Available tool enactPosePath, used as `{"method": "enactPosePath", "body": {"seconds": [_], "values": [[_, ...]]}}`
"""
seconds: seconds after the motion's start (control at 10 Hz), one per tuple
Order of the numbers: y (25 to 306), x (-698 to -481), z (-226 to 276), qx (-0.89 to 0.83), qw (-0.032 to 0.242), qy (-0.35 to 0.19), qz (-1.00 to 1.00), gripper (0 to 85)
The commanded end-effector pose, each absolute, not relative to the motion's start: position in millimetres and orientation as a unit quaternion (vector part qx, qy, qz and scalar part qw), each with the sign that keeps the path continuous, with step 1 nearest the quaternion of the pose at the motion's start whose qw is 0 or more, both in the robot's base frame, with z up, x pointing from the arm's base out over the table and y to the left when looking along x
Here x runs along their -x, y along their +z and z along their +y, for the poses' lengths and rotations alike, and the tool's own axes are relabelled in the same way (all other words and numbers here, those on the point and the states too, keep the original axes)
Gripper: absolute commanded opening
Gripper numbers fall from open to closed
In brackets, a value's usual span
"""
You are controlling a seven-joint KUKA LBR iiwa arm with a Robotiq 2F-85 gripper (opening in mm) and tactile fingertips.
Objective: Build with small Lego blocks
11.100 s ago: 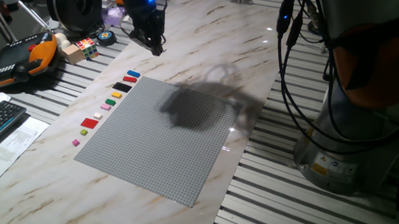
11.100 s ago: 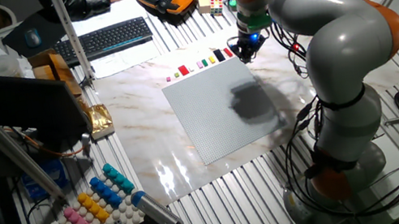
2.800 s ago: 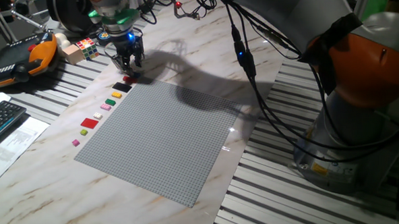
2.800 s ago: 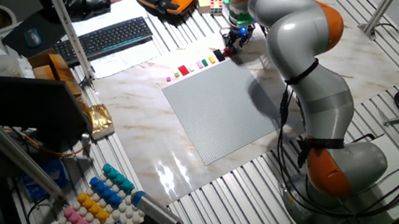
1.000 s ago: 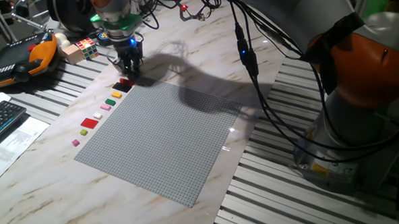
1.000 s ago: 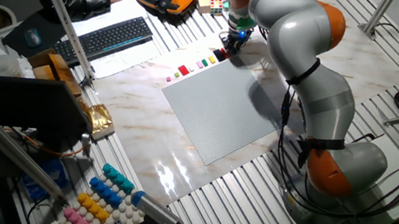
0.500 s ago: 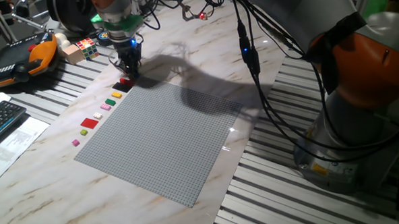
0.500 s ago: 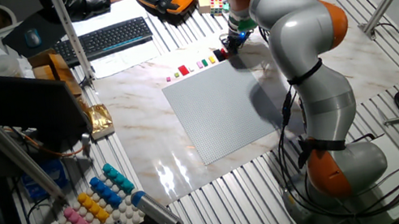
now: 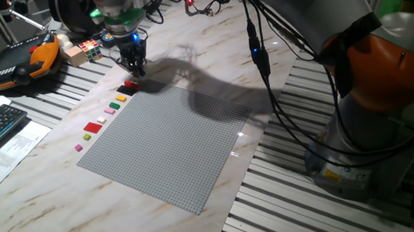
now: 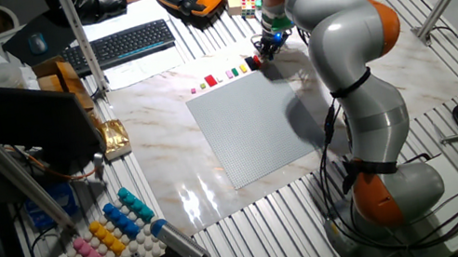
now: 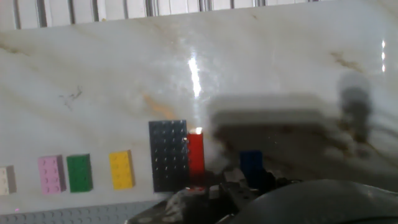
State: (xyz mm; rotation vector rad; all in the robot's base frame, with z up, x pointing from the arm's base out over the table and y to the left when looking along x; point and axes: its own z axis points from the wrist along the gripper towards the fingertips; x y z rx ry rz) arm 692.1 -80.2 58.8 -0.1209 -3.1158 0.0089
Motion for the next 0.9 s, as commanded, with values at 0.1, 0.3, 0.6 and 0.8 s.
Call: {"method": "enactPosePath", "body": {"seconds": [0.1, 0.3, 0.6, 0.8], "values": [[64.6, -682.6, -76.4, 0.057, 0.017, 0.001, -0.998, 1.0], [68.1, -677.4, -75.1, 0.069, 0.014, -0.001, -0.997, 0.7], [69.5, -675.6, -74.8, 0.075, 0.012, -0.003, -0.997, 0.7], [69.5, -675.6, -74.8, 0.059, 0.001, 0.015, -0.998, 0.7]]}}
